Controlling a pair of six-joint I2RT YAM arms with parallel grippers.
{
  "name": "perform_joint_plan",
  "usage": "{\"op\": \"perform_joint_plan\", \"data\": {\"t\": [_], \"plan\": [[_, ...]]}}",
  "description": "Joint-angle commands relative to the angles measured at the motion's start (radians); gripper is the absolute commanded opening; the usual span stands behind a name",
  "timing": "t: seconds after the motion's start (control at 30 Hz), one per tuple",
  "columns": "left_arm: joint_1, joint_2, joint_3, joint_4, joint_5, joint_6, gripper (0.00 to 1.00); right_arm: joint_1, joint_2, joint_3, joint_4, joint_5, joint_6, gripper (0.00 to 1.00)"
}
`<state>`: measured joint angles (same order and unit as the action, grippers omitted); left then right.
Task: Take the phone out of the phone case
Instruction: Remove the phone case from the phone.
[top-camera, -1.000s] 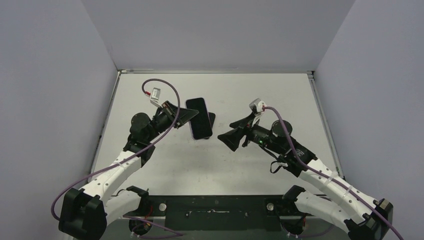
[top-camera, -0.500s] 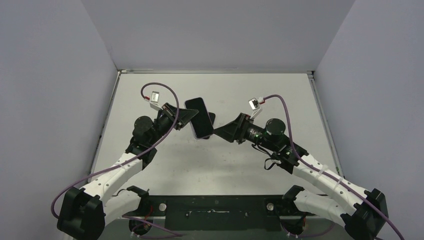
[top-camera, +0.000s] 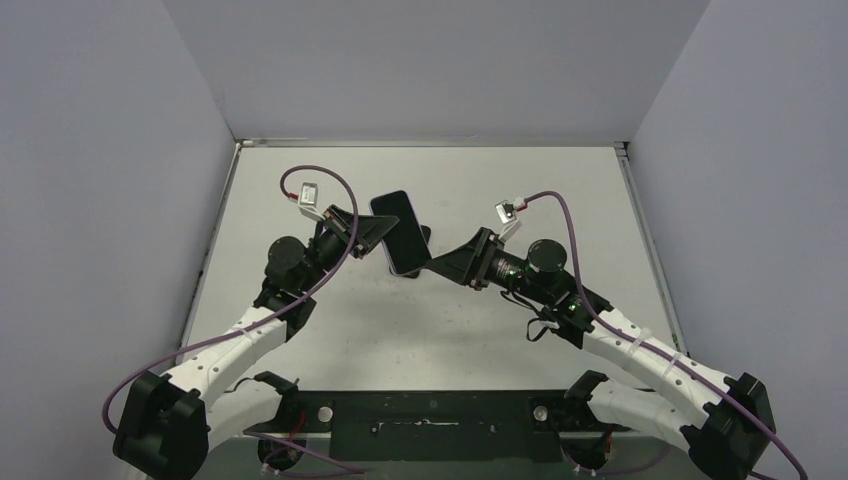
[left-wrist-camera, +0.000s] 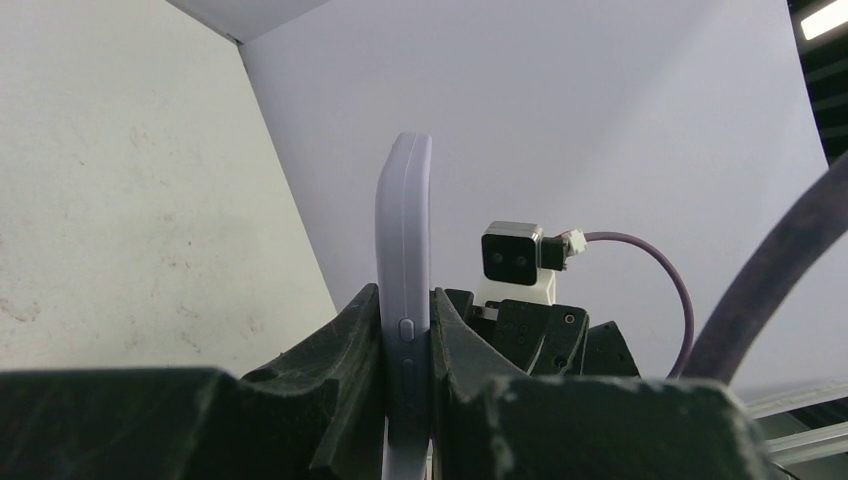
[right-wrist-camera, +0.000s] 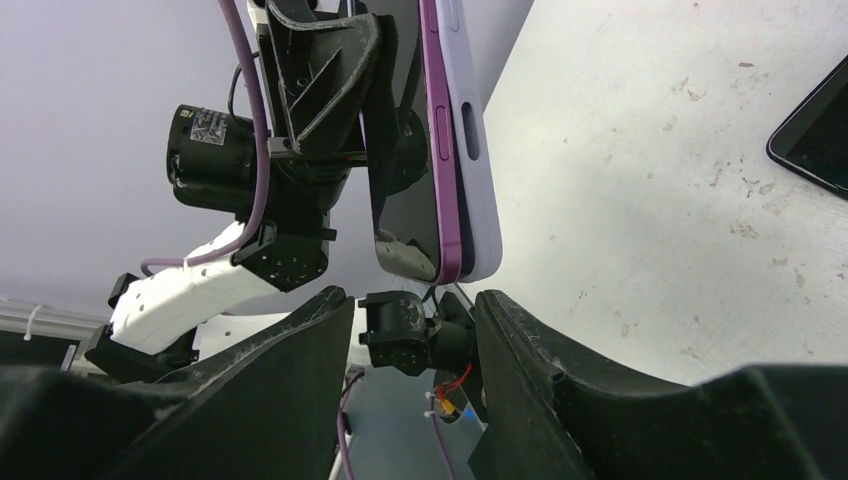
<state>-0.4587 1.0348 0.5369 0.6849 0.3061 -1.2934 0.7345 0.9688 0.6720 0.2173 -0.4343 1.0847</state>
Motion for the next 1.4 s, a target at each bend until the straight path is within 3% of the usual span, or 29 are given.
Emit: {"op": "perform_joint_plan", "data": {"t": [0.0,0.6,0.73,1.1,1.23,1.37], "plan": [[-0.01,0.0,0.02,0.14,-0.008,-0.014,0.0,0.008,0.008,0.006,0.078,0.007,0.02,0.48],[-0.035,-0.004,0.011,0.158,-0.002,-0.016,0.0,0.017,0.029,-0.012,0.168,-0.002,0.05,0.42],[-0.062,0.006,-0.009,0.224,-0.015,-0.072,0.0,0.017,0.037,-0.025,0.218,-0.005,0.062,0.41],[-0.187,0.015,0.005,0.226,-0.048,-0.043,0.0,0.017,0.1,0.005,0.332,-0.029,0.055,0.38],[-0.22,0.015,0.023,0.203,-0.043,0.01,0.0,0.017,0.137,0.026,0.356,-0.042,0.051,0.33],[-0.222,-0.009,0.015,0.181,-0.035,0.075,0.0,0.013,0.155,0.041,0.37,-0.055,0.052,0.18]]}}
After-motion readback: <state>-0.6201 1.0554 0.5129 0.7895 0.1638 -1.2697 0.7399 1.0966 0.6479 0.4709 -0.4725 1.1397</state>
